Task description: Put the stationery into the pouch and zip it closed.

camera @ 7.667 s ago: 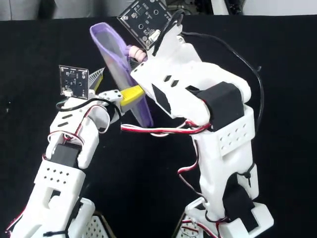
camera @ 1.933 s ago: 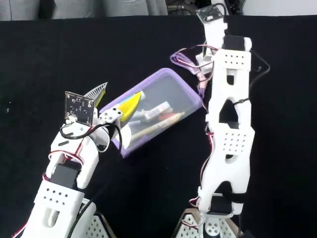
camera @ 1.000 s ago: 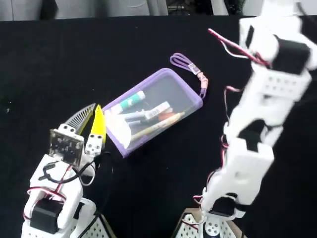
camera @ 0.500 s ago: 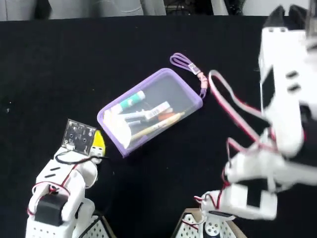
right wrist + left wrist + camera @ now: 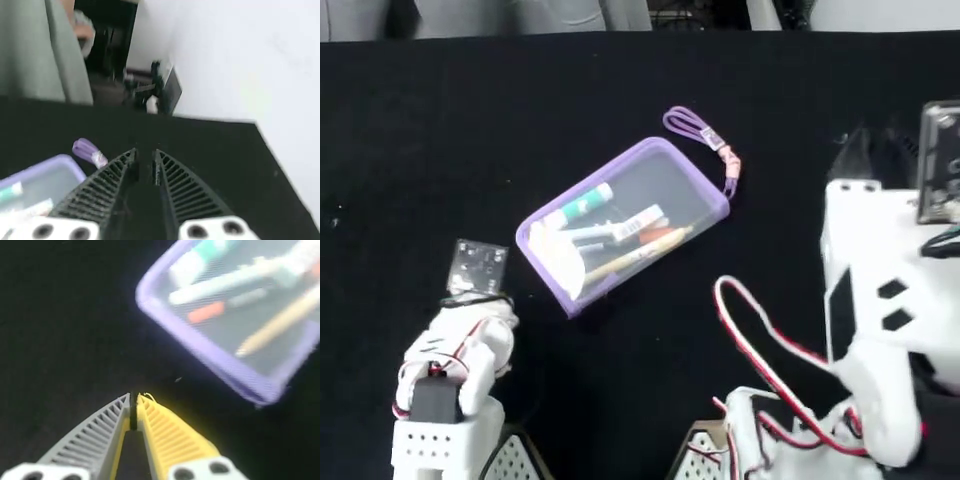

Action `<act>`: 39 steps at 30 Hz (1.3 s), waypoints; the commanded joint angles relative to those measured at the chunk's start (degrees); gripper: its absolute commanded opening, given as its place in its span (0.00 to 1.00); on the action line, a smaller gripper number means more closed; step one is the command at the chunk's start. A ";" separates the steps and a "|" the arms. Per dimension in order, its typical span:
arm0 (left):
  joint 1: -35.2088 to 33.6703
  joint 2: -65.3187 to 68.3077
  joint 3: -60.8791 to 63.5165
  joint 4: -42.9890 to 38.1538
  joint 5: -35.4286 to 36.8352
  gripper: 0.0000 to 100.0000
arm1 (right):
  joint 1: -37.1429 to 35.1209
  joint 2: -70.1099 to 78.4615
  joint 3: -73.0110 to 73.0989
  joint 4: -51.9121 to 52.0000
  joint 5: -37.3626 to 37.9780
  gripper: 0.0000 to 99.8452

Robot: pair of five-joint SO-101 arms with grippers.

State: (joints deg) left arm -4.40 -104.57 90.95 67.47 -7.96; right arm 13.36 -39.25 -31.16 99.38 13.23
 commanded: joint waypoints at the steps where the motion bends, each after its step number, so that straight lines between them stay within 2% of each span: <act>1: -4.79 -0.18 3.30 -1.14 -0.18 0.03 | 0.18 -6.99 12.35 -2.37 -0.53 0.05; 14: -5.49 -0.18 3.38 6.68 -0.18 0.03 | 0.09 -38.73 55.87 -18.73 0.00 0.05; 34: -5.49 -0.18 6.46 5.54 -0.44 0.03 | 0.09 -68.88 95.34 -26.46 0.09 0.05; 39: -5.58 -0.18 6.46 5.54 -0.18 0.03 | 0.53 -68.97 106.68 -31.47 0.09 0.05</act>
State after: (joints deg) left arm -9.32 -104.31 95.87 73.54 -7.87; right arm 13.27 -103.52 71.43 70.99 13.14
